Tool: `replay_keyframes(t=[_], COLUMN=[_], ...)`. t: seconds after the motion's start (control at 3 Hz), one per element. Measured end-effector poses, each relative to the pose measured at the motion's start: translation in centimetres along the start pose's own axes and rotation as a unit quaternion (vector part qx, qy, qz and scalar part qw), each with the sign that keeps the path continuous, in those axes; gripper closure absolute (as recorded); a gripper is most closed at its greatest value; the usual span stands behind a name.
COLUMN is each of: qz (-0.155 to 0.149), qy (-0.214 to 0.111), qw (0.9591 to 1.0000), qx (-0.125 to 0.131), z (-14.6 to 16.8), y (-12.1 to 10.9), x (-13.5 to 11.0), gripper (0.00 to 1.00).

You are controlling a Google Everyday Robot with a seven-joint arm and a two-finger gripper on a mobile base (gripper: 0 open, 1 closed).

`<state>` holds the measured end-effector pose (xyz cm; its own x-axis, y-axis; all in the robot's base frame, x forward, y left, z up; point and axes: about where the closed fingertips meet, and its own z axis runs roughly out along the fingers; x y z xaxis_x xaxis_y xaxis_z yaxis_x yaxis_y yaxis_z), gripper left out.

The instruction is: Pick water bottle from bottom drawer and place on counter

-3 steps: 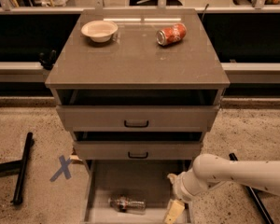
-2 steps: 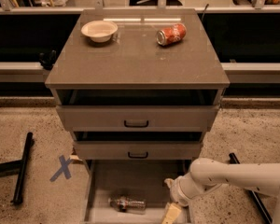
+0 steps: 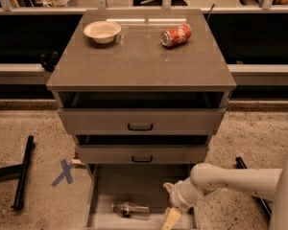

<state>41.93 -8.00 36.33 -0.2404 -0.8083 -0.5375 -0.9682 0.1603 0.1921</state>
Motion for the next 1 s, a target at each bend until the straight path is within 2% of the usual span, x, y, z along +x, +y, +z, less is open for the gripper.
replay_keyframes(t=[0.33, 1.0], qz=[-0.037, -0.047], qy=[-0.034, -0.095], qw=[0.9987, 0.9943], qx=[-0.011, -0.009], z=[5.2, 13.1], y=[-2.7, -6.6], x=[-1.1, -2.5], gripper=[0.0, 0.0])
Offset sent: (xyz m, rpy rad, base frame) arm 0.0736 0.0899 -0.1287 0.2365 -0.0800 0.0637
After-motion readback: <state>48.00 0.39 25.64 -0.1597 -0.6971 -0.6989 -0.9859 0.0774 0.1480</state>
